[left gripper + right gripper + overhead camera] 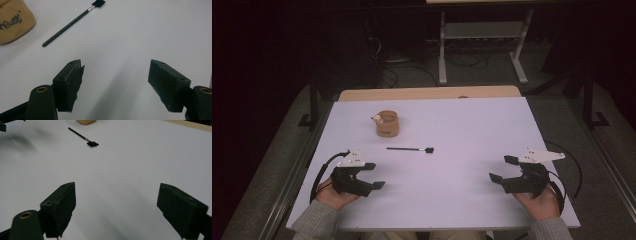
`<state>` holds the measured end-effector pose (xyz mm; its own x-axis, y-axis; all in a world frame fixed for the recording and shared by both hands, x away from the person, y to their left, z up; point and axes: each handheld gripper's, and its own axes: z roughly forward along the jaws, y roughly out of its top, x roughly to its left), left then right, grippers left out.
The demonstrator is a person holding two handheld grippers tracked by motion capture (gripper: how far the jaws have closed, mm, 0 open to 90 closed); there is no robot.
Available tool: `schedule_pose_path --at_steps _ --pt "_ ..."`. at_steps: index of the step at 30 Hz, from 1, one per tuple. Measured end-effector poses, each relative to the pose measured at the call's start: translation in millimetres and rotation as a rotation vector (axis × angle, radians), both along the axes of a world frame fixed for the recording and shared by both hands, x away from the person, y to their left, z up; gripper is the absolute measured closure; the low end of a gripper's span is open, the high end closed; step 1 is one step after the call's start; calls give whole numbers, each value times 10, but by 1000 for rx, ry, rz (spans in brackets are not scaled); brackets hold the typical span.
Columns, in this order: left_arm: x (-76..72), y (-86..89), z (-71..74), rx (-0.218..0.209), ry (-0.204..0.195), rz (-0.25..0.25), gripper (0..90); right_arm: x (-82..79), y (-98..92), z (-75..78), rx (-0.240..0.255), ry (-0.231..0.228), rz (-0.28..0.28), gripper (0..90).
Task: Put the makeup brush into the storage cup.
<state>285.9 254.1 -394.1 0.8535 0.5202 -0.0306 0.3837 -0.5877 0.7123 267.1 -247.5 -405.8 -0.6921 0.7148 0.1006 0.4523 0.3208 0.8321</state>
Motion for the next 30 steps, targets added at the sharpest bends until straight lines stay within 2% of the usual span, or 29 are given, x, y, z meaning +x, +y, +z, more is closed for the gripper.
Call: schedule_pose_path --at_steps 2,5,7,8,12,13,15,16,19,21,22,25,26,27,30 --pt "41 -25 36 -7 1 -2 265 12 -12 7 20 15 4 143" --pt "118 -59 103 30 0 -23 258 22 -14 28 24 16 11 143" --pt "182 -87 142 10 13 -38 247 28 -12 22 21 21 18 143" --pt "210 -103 161 -18 31 -37 235 32 -11 18 16 25 17 143" --pt "325 -180 235 7 33 -65 238 38 -27 -14 24 39 13 143" --pt "349 -200 254 28 20 -75 244 39 -26 -19 23 38 14 143" --pt "377 -234 269 37 15 -76 247 38 -21 -20 23 38 15 143" --pt "434 -268 300 62 16 -89 252 44 -10 -18 21 32 24 144" --pt "498 -313 326 73 12 -103 258 43 1 -12 16 35 22 144" --pt "602 -379 346 124 -2 -117 258 46 5 -10 12 32 26 144" --pt "642 -397 343 116 19 -115 260 46 3 -12 10 33 25 144" --pt "714 -440 342 131 15 -113 268 40 -5 -17 14 38 21 144" --pt "748 -465 338 141 18 -115 268 42 -9 -21 17 38 23 144" --pt "812 -514 338 169 16 -126 269 46 -12 -28 15 37 26 145" --pt "894 -595 329 187 31 -137 277 60 -5 -35 14 41 29 146"
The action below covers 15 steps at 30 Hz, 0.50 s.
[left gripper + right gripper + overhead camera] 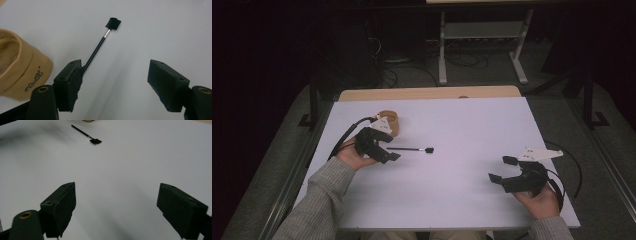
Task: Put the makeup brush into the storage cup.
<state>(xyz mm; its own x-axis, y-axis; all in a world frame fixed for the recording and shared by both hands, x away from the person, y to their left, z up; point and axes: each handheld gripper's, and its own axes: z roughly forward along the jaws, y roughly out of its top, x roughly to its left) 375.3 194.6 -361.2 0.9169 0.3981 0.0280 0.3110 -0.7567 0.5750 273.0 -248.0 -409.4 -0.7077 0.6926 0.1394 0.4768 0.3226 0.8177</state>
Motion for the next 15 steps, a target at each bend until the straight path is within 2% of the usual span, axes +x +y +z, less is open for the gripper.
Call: schedule_pose_path --at_steps 3,6,10,15 --pt "57 -99 11 -3 17 -16 284 10 7 5 0 1 4 153" --pt "91 -168 23 28 0 -34 297 22 11 6 2 -1 11 158" --pt "168 -295 -21 61 16 -43 298 21 20 -3 2 7 27 180" --pt "278 -384 -41 82 36 -63 326 28 17 5 -1 0 26 172"
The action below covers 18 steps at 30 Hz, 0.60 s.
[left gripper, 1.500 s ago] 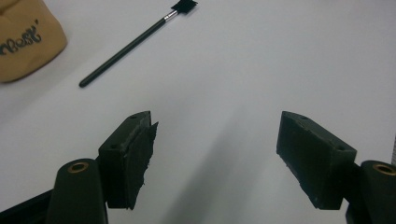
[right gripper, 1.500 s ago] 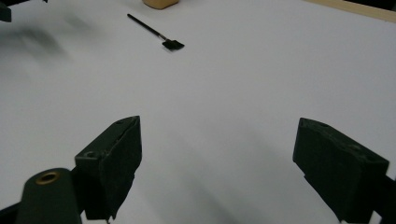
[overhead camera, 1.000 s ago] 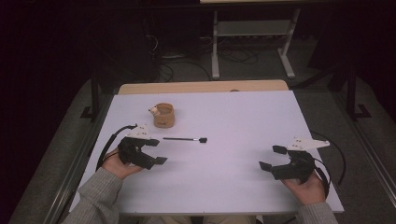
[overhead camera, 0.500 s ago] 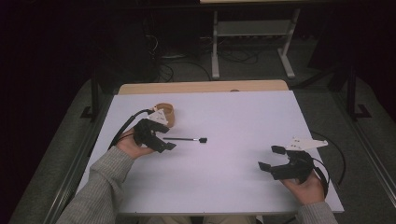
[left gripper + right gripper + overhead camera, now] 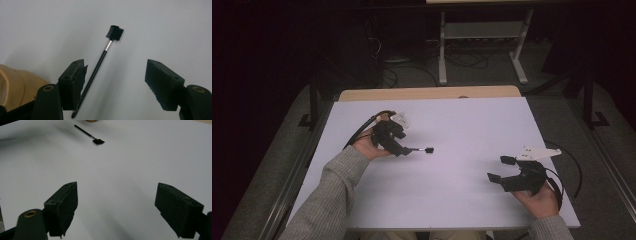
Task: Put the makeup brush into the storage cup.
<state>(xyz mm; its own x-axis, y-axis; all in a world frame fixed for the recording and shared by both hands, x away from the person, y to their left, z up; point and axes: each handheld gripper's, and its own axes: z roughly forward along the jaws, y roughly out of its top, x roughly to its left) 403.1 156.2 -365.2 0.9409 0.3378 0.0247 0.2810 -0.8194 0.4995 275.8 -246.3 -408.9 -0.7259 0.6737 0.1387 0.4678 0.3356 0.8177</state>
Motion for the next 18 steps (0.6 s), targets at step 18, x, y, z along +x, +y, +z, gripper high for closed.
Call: schedule_pose_path --at_steps 18 --pt "311 -339 -287 101 48 -54 527 66 32 -38 -22 7 4 157"
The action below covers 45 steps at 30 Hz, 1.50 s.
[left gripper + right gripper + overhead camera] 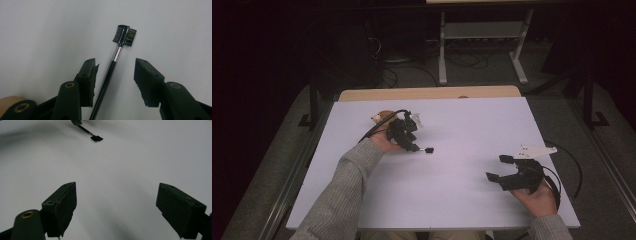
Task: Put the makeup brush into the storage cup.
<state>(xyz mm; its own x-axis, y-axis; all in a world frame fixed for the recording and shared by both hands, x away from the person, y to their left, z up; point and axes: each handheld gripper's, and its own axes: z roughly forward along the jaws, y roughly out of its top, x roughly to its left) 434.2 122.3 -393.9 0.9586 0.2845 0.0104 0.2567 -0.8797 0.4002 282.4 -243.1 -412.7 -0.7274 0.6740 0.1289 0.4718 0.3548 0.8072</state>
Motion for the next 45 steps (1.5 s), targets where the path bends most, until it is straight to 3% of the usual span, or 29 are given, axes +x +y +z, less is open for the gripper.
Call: schedule_pose_path --at_steps 1,3,11,13,17,33,45 --pt "12 -8 -19 10 -8 -4 527 0 0 0 0 0 0 157" --pt "43 -28 -68 28 13 2 546 5 0 -4 -4 0 5 158" --pt "86 -92 -149 25 45 -3 568 16 14 -10 -7 10 5 165" --pt "97 -119 -187 49 42 -17 596 20 9 -12 -7 7 7 167" --pt "116 -129 -228 52 62 -16 664 12 5 -11 -5 7 7 169" --pt "11 -233 -245 124 -2 -88 851 -9 39 -11 -10 5 20 180" --pt "61 -210 -236 108 40 -48 857 -11 23 -19 6 19 38 192"
